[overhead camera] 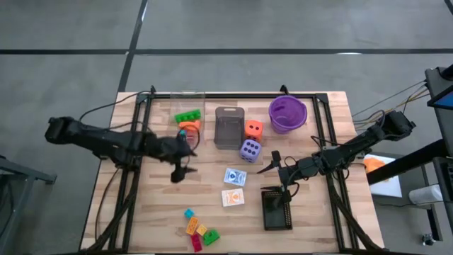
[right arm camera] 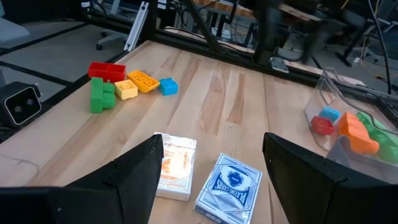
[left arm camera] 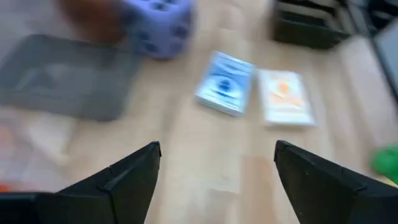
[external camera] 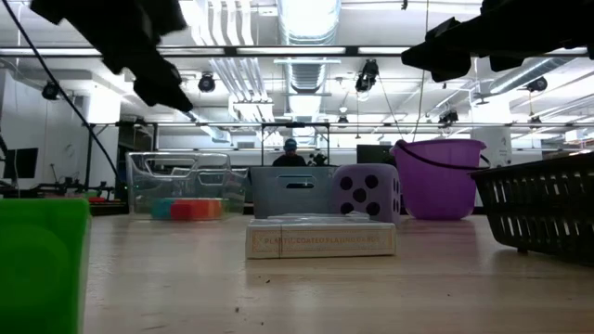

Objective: Pick & Place Toys
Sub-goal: Put the blue game piece into the transparent bin

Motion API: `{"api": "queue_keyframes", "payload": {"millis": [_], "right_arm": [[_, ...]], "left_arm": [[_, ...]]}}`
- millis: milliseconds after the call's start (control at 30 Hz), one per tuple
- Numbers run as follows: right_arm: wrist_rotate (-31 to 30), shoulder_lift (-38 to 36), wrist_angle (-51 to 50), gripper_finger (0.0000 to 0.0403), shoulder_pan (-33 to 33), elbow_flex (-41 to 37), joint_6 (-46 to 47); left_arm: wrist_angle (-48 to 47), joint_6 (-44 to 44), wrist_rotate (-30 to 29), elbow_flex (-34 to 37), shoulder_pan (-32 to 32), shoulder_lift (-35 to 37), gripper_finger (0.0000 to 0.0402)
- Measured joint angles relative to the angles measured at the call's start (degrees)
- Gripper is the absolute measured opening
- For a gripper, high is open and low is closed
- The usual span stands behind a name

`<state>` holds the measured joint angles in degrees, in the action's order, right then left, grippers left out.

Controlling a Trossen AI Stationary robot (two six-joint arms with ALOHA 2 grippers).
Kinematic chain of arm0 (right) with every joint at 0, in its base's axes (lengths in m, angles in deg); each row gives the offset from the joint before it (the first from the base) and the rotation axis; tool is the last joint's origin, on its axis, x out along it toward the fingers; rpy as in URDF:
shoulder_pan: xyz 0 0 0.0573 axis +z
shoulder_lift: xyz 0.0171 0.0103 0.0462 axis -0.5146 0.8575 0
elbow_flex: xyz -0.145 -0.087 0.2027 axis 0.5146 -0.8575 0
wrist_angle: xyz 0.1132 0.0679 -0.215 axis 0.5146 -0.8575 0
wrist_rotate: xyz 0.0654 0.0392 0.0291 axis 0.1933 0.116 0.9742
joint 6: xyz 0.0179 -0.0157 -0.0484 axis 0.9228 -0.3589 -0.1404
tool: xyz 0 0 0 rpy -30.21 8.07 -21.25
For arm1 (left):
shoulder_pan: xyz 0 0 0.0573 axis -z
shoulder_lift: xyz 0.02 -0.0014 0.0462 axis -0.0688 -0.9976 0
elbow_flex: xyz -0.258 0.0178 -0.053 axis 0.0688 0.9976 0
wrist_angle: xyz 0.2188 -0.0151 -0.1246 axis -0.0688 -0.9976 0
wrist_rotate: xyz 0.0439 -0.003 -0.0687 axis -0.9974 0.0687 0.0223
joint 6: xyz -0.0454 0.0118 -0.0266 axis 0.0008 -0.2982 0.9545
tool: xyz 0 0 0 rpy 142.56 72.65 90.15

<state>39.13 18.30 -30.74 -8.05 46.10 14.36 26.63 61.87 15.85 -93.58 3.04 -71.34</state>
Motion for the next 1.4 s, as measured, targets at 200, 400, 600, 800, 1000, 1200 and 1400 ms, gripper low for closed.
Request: {"api": "queue_keyframes", "payload": {"millis": [200, 400, 600, 800, 1000, 1200, 1400], "right_arm": [[0.0, 0.0, 0.0, 0.0275, 0.0, 0.0, 0.0], [0.0, 0.0, 0.2, 0.0275, 0.0, 0.0, 0.1], [0.0, 0.0, 0.0, 0.0275, 0.0, 0.0, 1.0], [0.0, 0.0, -0.2, 0.0275, 0.0, 0.0, 1.8], [0.0, 0.0, -0.8, 0.0275, 0.0, 0.0, 2.3], [0.0, 0.0, -1.3, 0.0275, 0.0, 0.0, 2.8], [0.0, 0.0, -1.6, 0.0275, 0.0, 0.0, 2.8]], "left_arm": [[0.3, 1.8, -0.3, 0.6, 13.8, -1.6, 0.0307], [0.9, 0.1, -2.8, 0.4, 23.4, -7.6, 0.0307], [4.2, -1.3, -2.5, 0.2, 25.8, -17.0, 0.0307], [4.0, -3.6, 1.0, -4.1, 26.6, -24.2, 0.0307], [0.9, -4.4, 3.0, -8.3, 27.4, -28.0, 0.0312], [0.6, -4.4, 4.0, -10.2, 28.1, -32.5, 0.0342], [0.3, -4.2, 3.8, -11.0, 28.2, -35.8, 0.038]]}}
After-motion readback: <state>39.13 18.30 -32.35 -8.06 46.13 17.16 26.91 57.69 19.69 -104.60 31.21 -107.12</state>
